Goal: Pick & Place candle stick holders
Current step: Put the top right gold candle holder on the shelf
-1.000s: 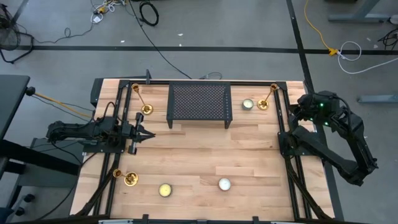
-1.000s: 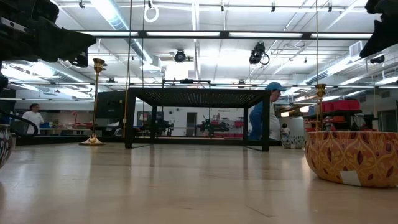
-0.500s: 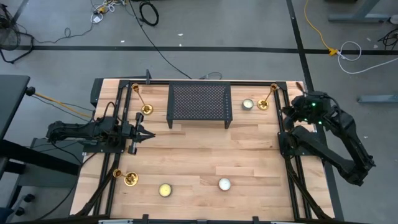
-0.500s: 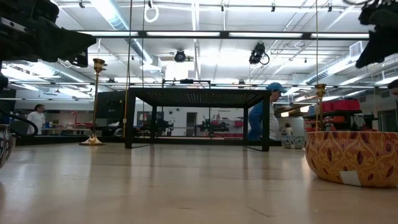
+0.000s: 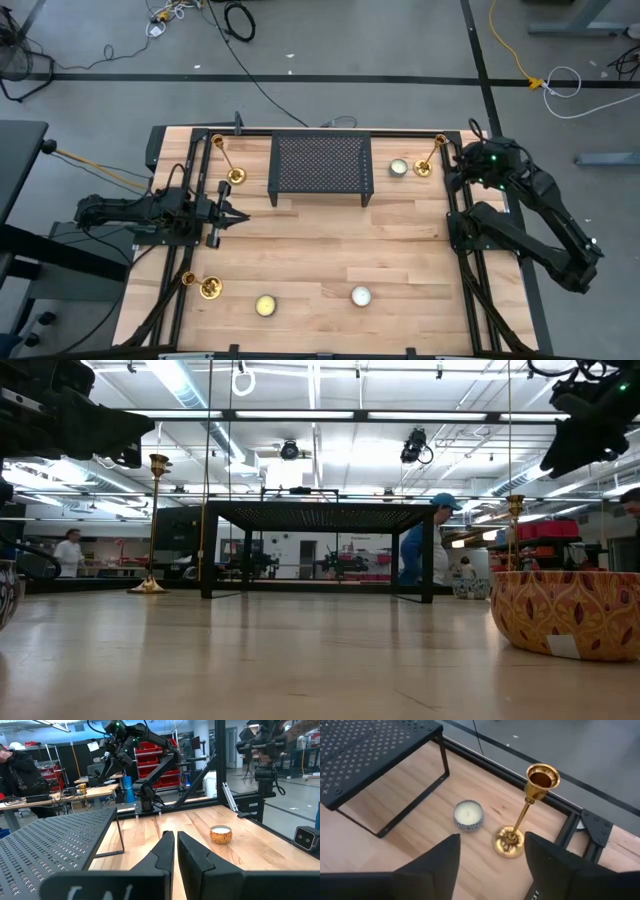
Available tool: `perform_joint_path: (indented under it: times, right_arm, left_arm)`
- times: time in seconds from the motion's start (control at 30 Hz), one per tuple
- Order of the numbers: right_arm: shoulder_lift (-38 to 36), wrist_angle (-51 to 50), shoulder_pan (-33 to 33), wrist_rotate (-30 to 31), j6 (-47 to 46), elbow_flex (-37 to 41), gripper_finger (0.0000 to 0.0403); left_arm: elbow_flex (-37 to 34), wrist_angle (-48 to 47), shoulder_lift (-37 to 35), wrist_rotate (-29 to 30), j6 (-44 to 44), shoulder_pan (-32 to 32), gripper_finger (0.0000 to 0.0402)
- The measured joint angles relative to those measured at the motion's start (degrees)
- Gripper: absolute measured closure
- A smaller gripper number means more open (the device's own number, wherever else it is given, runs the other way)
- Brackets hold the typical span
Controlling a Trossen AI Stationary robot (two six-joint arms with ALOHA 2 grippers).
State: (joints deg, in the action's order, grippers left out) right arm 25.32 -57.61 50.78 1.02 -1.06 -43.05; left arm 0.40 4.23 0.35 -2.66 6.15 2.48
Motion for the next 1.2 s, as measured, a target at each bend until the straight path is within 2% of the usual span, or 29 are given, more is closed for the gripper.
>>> perform_joint_path:
  times: [0.47, 0.6, 0.73, 0.87, 1.03, 1.2]
  right_arm:
    - [7.94, 2.81, 0.01, 2.62, -4.51, 0.0, 0.0104]
    - [10.34, 6.37, 0.01, 3.15, -5.76, -0.02, 0.009]
    - [12.52, 10.26, 0.04, 4.57, -8.64, -0.12, 0.0087]
    - [14.79, 9.94, 0.04, 5.35, -9.44, -1.4, 0.0091]
    - [17.39, 9.3, 0.22, 8.19, -9.13, -5.47, 0.0092]
    - [21.24, 5.03, 1.66, 8.59, -10.81, -11.39, 0.0092]
  left_arm:
    - [-0.02, 0.0, -0.01, 0.01, 0.02, 0.02, 0.0376]
    - [-0.02, 0.0, -0.01, 0.01, 0.02, 0.0, 0.0376]
    - [-0.01, -0.01, -0.01, 0.01, 0.0, 0.0, 0.0376]
    - [0.0, 0.0, 0.01, 0.01, 0.02, 0.0, 0.0376]
    - [-0.01, -0.01, 0.0, 0.01, 0.0, 0.0, 0.0376]
    - [-0.02, 0.0, 0.01, 0.01, 0.02, 0.02, 0.0376]
